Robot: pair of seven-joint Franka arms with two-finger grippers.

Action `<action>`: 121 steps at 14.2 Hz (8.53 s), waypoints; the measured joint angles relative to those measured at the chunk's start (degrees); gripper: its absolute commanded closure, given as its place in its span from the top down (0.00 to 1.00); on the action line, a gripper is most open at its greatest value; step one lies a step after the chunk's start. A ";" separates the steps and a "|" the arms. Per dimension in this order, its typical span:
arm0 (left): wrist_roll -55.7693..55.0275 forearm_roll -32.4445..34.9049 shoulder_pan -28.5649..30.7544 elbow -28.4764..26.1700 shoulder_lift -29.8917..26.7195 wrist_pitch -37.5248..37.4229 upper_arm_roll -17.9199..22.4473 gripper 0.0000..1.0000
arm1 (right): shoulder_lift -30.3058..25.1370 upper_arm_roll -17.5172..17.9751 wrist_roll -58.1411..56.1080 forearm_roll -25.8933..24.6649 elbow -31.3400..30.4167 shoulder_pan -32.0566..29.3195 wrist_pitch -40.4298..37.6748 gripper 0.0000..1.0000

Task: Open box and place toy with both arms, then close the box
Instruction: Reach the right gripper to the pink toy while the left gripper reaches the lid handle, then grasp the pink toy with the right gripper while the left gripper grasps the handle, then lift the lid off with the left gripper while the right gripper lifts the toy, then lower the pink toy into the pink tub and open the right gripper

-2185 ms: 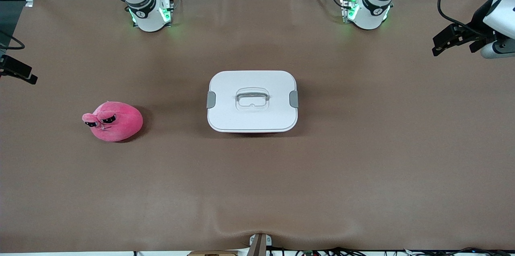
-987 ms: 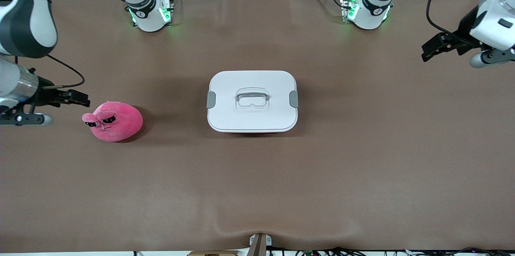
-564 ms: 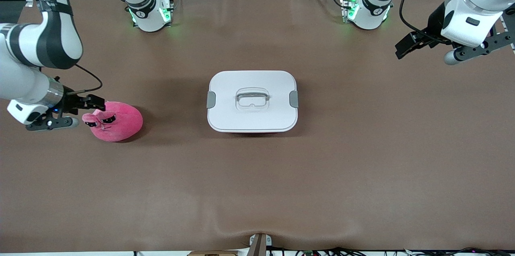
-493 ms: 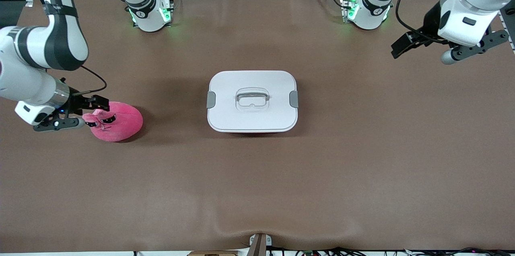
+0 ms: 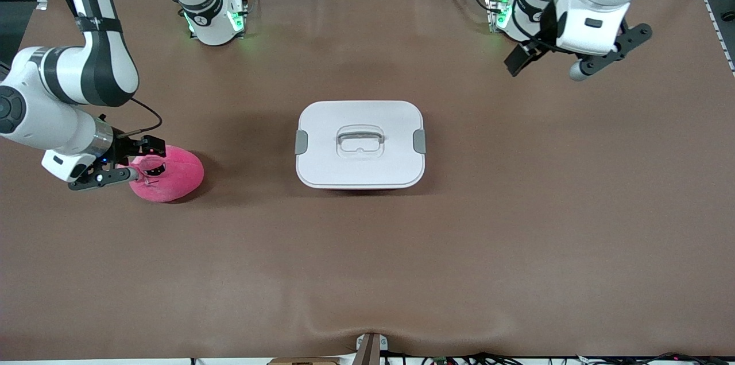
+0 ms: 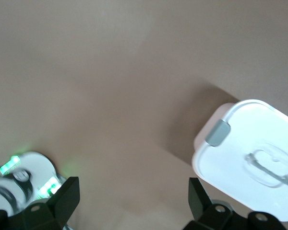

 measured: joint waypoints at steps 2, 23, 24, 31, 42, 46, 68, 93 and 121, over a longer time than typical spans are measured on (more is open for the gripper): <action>-7.23 -2.25 -0.02 0.00 0.99 1.07 -1.46 1.00 | 0.74 -0.05 -0.14 0.00 -0.23 0.00 0.52 1.00; -79.38 22.67 -18.60 6.78 28.75 27.09 -12.55 0.72 | 2.52 -0.46 -3.42 -0.20 1.53 -0.09 1.05 0.00; -80.57 23.67 -18.88 6.96 29.52 28.11 -12.55 0.67 | 2.51 -0.55 -3.42 -0.20 2.17 -0.22 0.46 0.00; -88.86 28.62 -19.84 7.18 33.23 33.03 -12.51 0.50 | 2.28 -0.43 -4.15 -0.20 10.50 -0.22 -8.20 0.00; -95.80 32.02 -20.83 7.36 38.26 37.53 -12.29 0.50 | 0.66 0.14 -8.77 -0.09 19.96 0.25 -14.31 0.00; -95.91 32.50 -20.94 7.37 38.31 37.53 -12.27 0.49 | 0.67 0.29 -10.11 -0.09 20.16 0.39 -14.89 0.00; -95.98 33.57 -21.99 8.11 39.45 37.48 -11.86 0.00 | 0.77 0.49 -28.16 0.00 23.08 2.31 -17.40 0.00; -19.44 9.56 12.95 9.74 23.47 17.91 -11.86 0.00 | -2.67 1.93 -53.98 4.31 26.32 27.42 -16.96 0.00; -6.65 4.39 19.32 8.50 25.48 13.40 -11.87 0.00 | 3.98 0.53 -47.92 -0.42 24.57 41.86 -13.27 0.00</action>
